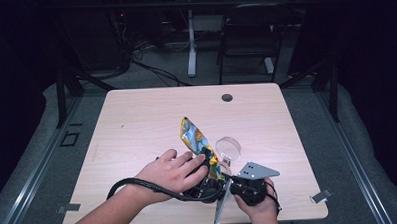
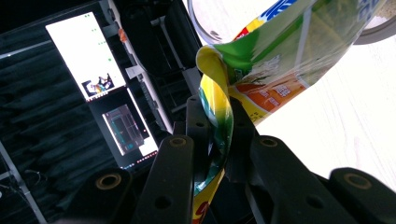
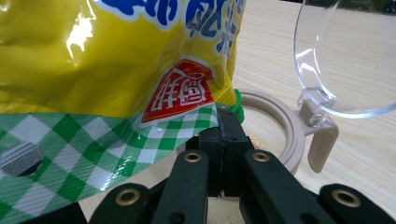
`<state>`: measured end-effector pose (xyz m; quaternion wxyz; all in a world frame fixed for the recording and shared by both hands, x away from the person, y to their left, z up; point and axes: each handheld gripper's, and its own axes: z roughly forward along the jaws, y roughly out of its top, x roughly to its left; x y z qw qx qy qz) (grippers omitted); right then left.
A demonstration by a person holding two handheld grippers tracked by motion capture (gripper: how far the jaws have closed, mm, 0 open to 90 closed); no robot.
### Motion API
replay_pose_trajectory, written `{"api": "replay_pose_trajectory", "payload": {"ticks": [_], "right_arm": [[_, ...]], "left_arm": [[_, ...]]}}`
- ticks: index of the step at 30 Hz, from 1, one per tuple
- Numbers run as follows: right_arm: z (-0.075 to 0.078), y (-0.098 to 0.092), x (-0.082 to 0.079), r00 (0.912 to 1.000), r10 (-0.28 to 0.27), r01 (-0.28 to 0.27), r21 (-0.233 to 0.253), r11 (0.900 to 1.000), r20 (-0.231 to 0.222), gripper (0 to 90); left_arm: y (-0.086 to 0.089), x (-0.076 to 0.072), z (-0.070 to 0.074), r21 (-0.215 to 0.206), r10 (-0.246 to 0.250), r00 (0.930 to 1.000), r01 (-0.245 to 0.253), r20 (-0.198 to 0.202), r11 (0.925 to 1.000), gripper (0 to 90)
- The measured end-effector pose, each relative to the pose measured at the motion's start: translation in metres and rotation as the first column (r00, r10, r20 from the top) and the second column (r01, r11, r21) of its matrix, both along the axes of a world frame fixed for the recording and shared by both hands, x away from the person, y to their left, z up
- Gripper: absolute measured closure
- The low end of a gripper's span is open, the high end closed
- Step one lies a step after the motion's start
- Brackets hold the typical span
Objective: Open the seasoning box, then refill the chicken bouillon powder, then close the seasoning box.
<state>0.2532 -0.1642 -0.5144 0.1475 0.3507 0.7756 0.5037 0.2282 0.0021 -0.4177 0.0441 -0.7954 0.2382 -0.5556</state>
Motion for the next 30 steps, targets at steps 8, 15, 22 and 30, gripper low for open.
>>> {"api": "replay_pose_trajectory", "payload": {"ticks": [8, 15, 22, 30], "right_arm": [[-0.0008, 0.0009, -0.0003, 1.0, 0.001, -0.001, -0.006, 1.0, -0.002, 90.0], [-0.0008, 0.001, 0.0002, 1.0, 0.001, -0.001, -0.004, 1.0, -0.003, 90.0], [-0.0007, 0.0004, -0.0004, 1.0, -0.002, 0.002, 0.001, 1.0, -0.003, 90.0], [-0.0015, 0.0016, -0.0014, 0.9999, -0.002, 0.002, -0.013, 1.0, -0.011, 90.0]], "left_arm": [[-0.0007, 0.0014, -0.0008, -0.004, 0.003, 0.9999, -0.003, -0.014, 1.0, 83.4], [0.0008, 0.0024, -0.0014, -0.012, 0.007, 0.9998, -0.007, -0.019, 0.9999, 83.4], [-0.001, 0.0012, 0.0003, 0.006, -0.011, 0.9999, 0.011, 0.005, 0.9999, 83.5], [0.0019, 0.0007, -0.0015, 0.002, 0.005, 0.9998, -0.005, -0.018, 1.0, 83.6]]}}
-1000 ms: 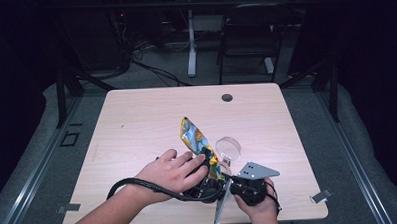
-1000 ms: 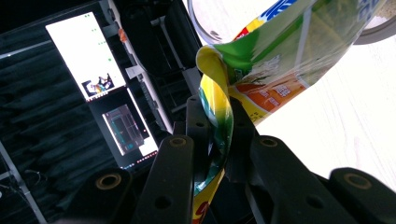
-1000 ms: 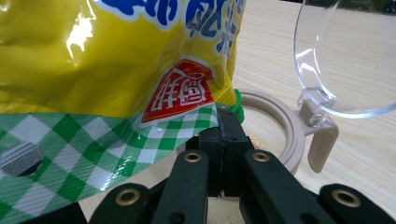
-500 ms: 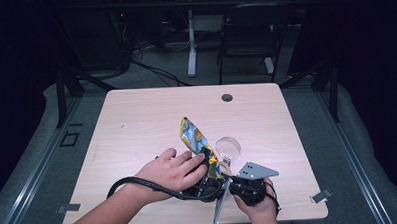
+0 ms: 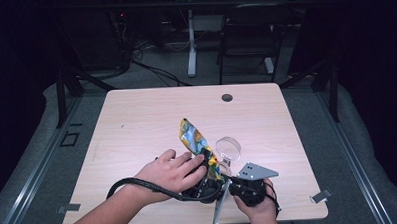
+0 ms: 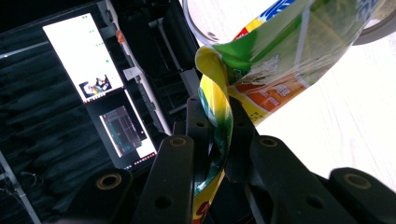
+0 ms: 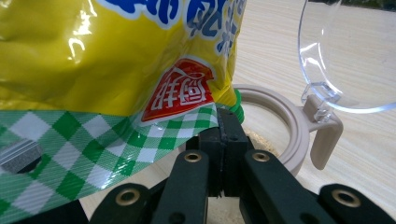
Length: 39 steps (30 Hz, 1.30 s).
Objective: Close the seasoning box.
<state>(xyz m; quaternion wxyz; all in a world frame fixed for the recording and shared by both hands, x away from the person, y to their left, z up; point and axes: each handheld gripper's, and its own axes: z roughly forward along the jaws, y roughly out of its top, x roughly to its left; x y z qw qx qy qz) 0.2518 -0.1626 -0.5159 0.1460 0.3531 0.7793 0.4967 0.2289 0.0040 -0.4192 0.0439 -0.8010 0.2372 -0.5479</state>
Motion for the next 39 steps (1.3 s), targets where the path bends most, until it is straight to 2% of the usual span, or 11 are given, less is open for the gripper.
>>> {"api": "replay_pose_trajectory", "payload": {"ticks": [2, 9, 11, 12, 14, 16, 19, 22, 23, 27, 39], "right_arm": [[0.0, 0.0011, -0.0007, 1.0, 0.003, -0.003, 0.005, 1.0, 0.004, 90.0], [0.0028, 0.0005, -0.0032, 0.9999, 0.005, -0.005, 0.01, 1.0, 0.015, 90.0], [0.0032, -0.0001, -0.0046, 0.9999, 0.008, -0.008, 0.009, 1.0, 0.01, 90.0], [0.0034, -0.0002, -0.0048, 0.9999, 0.011, -0.011, 0.009, 1.0, 0.009, 90.0], [0.0041, -0.0002, -0.0053, 0.9997, 0.015, -0.015, 0.01, 1.0, 0.018, 90.0], [0.0057, -0.0002, -0.0062, 0.9996, 0.016, -0.016, 0.012, 1.0, 0.022, 90.0], [0.007, -0.0013, -0.0065, 0.9996, 0.016, -0.016, 0.008, 1.0, 0.024, 90.0], [0.0074, -0.0017, -0.0066, 0.9996, 0.015, -0.015, 0.011, 1.0, 0.024, 90.0], [0.0073, -0.0016, -0.0065, 0.9996, 0.014, -0.014, 0.012, 1.0, 0.024, 90.0], [0.007, -0.0016, -0.0068, 0.9997, 0.014, -0.014, 0.006, 1.0, 0.021, 90.0], [0.0064, -0.0038, -0.0071, 0.9997, 0.007, -0.007, 0.001, 1.0, 0.022, 90.0]], "left_arm": [[0.0011, -0.0005, 0.0001, -0.017, 0.001, 1.0, -0.001, -0.002, 0.9999, 83.6], [0.0013, -0.002, 0.0027, -0.02, 0.008, 0.9999, -0.009, -0.01, 0.9998, 83.6], [-0.0006, -0.0017, 0.0044, -0.004, -0.007, 1.0, 0.007, 0.007, 1.0, 83.6], [-0.0006, -0.0013, 0.0041, -0.012, -0.007, 0.9999, 0.007, 0.011, 0.9999, 83.6], [-0.0012, -0.0011, 0.0048, -0.02, 0.008, 1.0, -0.008, -0.002, 0.9998, 83.6], [-0.0029, -0.0016, 0.0066, -0.013, -0.007, 0.9998, 0.007, 0.02, 0.9999, 83.6], [-0.0029, -0.0017, 0.0068, -0.025, 0.011, 0.9999, -0.011, 0.001, 0.9996, 83.7], [-0.0029, -0.0009, 0.0065, -0.025, 0.01, 0.9999, -0.01, 0.003, 0.9996, 83.7], [-0.0029, -0.0006, 0.0062, -0.022, 0.002, 0.9999, -0.001, 0.017, 0.9998, 83.7], [-0.0012, 0.0008, 0.0046, -0.024, 0.018, 0.9998, -0.018, -0.005, 0.9995, 83.8], [-0.0012, 0.0021, 0.0024, -0.027, 0.025, 0.9994, -0.025, -0.023, 0.9993, 84.1]]}}
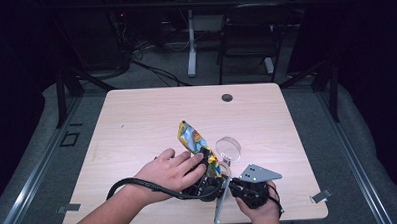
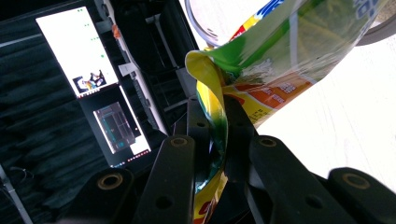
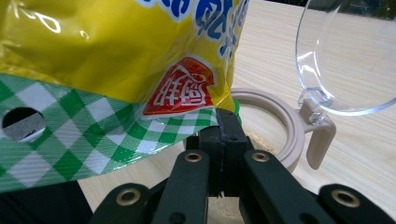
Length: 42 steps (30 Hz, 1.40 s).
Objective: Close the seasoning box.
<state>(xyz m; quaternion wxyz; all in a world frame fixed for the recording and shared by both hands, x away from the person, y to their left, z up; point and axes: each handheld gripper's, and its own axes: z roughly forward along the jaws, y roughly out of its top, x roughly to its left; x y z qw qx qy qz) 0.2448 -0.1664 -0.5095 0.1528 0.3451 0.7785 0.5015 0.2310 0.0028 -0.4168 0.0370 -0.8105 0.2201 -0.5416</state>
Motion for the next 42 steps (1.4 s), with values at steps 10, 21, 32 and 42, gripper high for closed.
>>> {"api": "replay_pose_trajectory", "payload": {"ticks": [10, 21, 32, 42], "right_arm": [[0.002, -0.004, 0.0, 0.9999, -0.016, 0.016, 0.006, 1.0, 0.004, 90.0], [0.002, -0.002, -0.001, 0.9999, -0.01, 0.01, 0.013, 1.0, 0.014, 90.0], [0.004, 0.007, 0.001, 0.999, 0.0, 0.001, -0.031, 1.0, 0.045, 90.0], [0.007, 0.01, 0.003, 0.9974, 0.015, -0.013, -0.035, 0.999, 0.07, 90.0]], "left_arm": [[0.0, 0.001, 0.002, -0.001, 0.0, 1.0, 0.0, -0.004, 1.0, 84.3], [0.006, 0.0, 0.004, -0.011, 0.009, 0.9999, -0.009, -0.011, 0.9999, 84.4], [0.02, 0.001, 0.002, -0.061, 0.053, 0.9981, -0.055, -0.032, 0.9967, 84.5], [0.028, 0.005, 0.001, -0.116, 0.088, 0.9949, -0.093, -0.049, 0.9889, 84.1]]}}
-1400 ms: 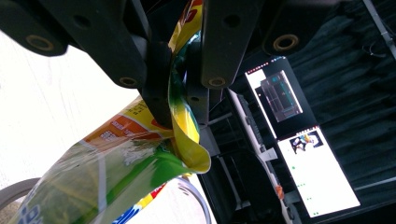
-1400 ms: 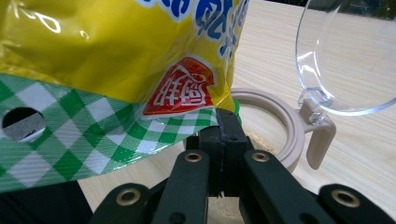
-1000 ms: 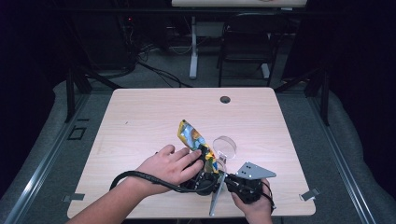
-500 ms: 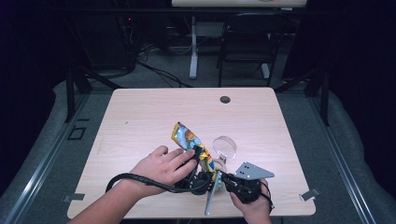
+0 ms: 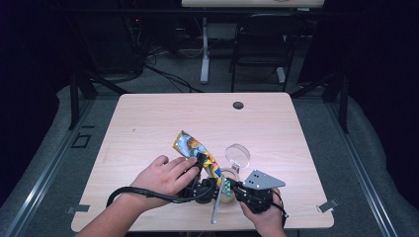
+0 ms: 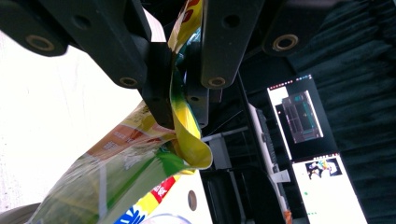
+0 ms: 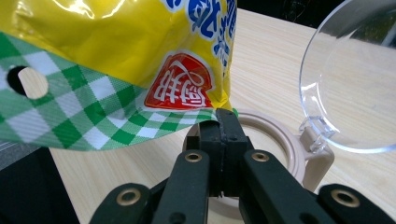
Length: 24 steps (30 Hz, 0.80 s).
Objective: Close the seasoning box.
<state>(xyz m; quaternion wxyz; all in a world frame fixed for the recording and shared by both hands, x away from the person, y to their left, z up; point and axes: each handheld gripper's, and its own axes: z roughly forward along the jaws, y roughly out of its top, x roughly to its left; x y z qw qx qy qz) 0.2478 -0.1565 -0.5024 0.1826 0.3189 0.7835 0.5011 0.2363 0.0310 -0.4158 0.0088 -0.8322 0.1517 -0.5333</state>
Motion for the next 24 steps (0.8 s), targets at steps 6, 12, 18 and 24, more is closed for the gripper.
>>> {"api": "replay_pose_trajectory", "payload": {"ticks": [6, 12, 18, 24], "right_arm": [[0.001, 0.001, -0.001, 1.0, -0.001, 0.001, -0.004, 1.0, 0.01, 90.0], [0.001, 0.0, -0.001, 0.9999, -0.006, 0.006, -0.007, 1.0, 0.016, 90.0], [0.002, -0.001, -0.001, 0.9996, -0.012, 0.012, -0.004, 1.0, 0.025, 90.0], [0.002, -0.001, -0.001, 0.9996, -0.014, 0.014, -0.006, 1.0, 0.024, 90.0]], "left_arm": [[0.005, 0.002, -0.002, -0.011, 0.013, 0.9998, -0.013, -0.012, 0.9998, 84.0], [0.009, 0.004, -0.005, -0.039, 0.026, 0.9992, -0.027, -0.031, 0.9989, 84.1], [0.012, 0.004, -0.006, -0.073, 0.037, 0.9982, -0.041, -0.046, 0.9965, 84.5], [0.015, 0.003, -0.008, -0.09, 0.045, 0.9974, -0.05, -0.056, 0.9947, 84.6]]}}
